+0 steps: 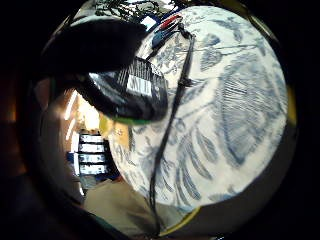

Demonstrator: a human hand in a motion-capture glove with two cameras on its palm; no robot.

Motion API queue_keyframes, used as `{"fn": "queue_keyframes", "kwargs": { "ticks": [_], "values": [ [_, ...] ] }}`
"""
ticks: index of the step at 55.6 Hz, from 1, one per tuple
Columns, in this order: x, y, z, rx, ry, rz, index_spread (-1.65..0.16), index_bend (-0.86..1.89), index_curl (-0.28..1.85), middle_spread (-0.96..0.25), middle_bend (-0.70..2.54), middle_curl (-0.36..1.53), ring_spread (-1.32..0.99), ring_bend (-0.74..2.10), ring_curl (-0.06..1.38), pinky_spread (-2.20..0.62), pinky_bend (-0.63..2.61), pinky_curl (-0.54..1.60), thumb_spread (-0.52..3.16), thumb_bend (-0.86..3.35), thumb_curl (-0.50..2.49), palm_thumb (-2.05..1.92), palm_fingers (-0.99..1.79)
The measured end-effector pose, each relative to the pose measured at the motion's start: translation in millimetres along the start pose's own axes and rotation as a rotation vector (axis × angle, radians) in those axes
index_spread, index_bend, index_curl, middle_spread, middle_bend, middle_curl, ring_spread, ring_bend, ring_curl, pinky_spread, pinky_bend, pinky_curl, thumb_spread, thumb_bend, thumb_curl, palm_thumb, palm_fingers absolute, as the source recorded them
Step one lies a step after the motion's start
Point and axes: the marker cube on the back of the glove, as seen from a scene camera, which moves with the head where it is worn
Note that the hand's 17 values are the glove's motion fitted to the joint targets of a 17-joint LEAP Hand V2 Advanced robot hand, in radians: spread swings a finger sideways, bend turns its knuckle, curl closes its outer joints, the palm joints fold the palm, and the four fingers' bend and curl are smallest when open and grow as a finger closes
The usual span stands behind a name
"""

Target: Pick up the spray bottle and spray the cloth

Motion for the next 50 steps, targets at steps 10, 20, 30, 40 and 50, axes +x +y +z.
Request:
{"fn": "queue_keyframes", "kwargs": {
  "ticks": [10, 20, 30, 40, 50],
  "values": [
    [9, -25, 2, 0.172, -0.070, -0.090, -0.28, 0.31, 0.35, -0.12, 0.41, 0.47, -0.15, 0.63, 0.45, -0.12, 0.56, 0.47, 0.99, 0.04, 0.49, 1.04, 1.45],
    [15, -33, 1, 0.145, -0.107, -0.119, -0.27, 0.67, 0.52, -0.18, 0.69, 0.63, -0.19, 0.88, 0.58, -0.12, 0.78, 0.62, 1.26, 0.09, 0.52, 1.04, 1.39],
    [12, -3, -19, -0.021, -0.105, -0.104, -0.24, 0.75, 0.62, -0.19, 0.82, 0.73, -0.20, 1.00, 0.66, -0.12, 0.88, 0.73, 1.43, 0.12, 0.55, 1.01, 1.17],
    [17, 61, -41, -0.211, -0.001, -0.153, -0.25, 0.41, 0.55, -0.08, 0.48, 0.59, -0.12, 0.75, 0.58, -0.10, 0.64, 0.66, 1.30, -0.05, 0.47, 0.78, 0.51],
    [21, 118, -57, -0.267, 0.052, -0.158, -0.35, 0.16, 0.40, -0.05, 0.26, 0.46, -0.11, 0.50, 0.43, 0.08, 0.53, 0.50, 1.08, -0.04, 0.43, 0.71, 0.29]
  ]
}}
